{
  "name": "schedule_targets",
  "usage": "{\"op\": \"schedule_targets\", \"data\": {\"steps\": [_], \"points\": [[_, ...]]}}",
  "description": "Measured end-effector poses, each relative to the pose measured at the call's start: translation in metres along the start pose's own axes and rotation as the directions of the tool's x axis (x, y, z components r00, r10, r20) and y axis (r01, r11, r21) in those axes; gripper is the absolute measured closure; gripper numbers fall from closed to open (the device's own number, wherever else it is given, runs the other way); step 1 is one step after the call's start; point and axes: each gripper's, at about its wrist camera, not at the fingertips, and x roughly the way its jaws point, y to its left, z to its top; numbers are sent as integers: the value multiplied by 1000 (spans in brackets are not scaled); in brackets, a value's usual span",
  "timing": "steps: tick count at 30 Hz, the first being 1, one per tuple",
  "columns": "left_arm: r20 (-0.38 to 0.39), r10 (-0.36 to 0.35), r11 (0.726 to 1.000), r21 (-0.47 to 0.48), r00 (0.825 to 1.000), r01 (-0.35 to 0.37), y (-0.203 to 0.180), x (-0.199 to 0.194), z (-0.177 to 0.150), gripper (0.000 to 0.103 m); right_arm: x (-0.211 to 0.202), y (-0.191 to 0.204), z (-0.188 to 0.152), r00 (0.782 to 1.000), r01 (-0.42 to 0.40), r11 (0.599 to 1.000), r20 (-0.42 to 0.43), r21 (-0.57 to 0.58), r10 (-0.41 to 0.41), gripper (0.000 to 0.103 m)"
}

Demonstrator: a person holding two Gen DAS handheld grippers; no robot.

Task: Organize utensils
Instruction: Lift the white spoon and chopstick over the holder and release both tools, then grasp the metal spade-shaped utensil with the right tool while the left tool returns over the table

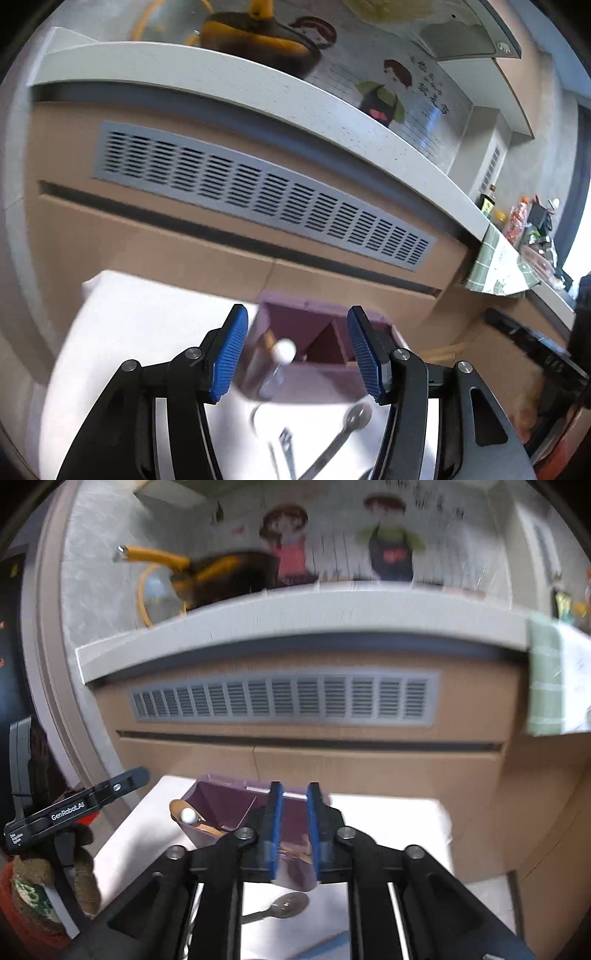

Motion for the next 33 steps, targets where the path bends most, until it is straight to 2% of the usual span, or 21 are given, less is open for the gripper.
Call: {"op": "schedule_targets", "data": {"steps": [2,5,8,10,11,13,14,17,19,20,21,24,29,30,31,33], "points": [[-20,32,999,2,999,-32,4,-13,-14,45,-17,0,-4,1000,3,1000,14,-14,-3,78],[-84,71,998,9,994,-70,12,-31,-48,45,-31,-1,-21,1000,-20,1000,-14,-18,20,77],[-177,78,997,9,981,-78,15,-35,-78,45,-19,1,-48,986,-65,997,-155,-38,59,77],[-242,67,998,1,968,-68,18,-36,-98,45,6,-3,-72,949,-131,991,-289,7,128,77],[-262,66,998,3,963,-68,18,-36,-104,45,26,-10,-88,915,-159,985,-365,66,173,77],[-293,81,997,20,953,-79,17,-38,-116,45,57,-18,-106,872,-152,980,-449,130,195,77],[-305,86,996,31,949,-80,17,-39,-120,45,73,-24,-112,863,-126,982,-474,138,178,77],[-327,94,995,60,940,-79,17,-42,-129,45,101,-30,-114,868,-55,997,-491,57,76,77],[-332,102,994,62,938,-86,18,-40,-127,45,117,-35,-115,855,-28,1000,-519,3,26,77],[-335,101,995,53,937,-89,20,-40,-128,45,120,-39,-117,844,-31,999,-536,10,31,78],[-337,100,995,44,936,-91,22,-39,-130,45,118,-41,-118,847,-42,999,-530,20,46,78],[-342,97,995,17,935,-97,28,-35,-131,45,100,-44,-126,833,-87,996,-545,37,93,77],[-359,73,997,11,930,-74,25,-29,-133,45,45,-38,-154,819,-166,982,-543,88,187,76],[-363,67,998,9,930,-68,24,-28,-134,45,37,-36,-158,811,-191,974,-540,118,225,76],[-365,63,998,7,929,-65,23,-28,-134,45,30,-34,-163,793,-232,959,-539,162,283,76],[-366,61,998,5,929,-63,22,-28,-134,45,24,-25,-173,730,-335,908,-540,253,420,76]]}}
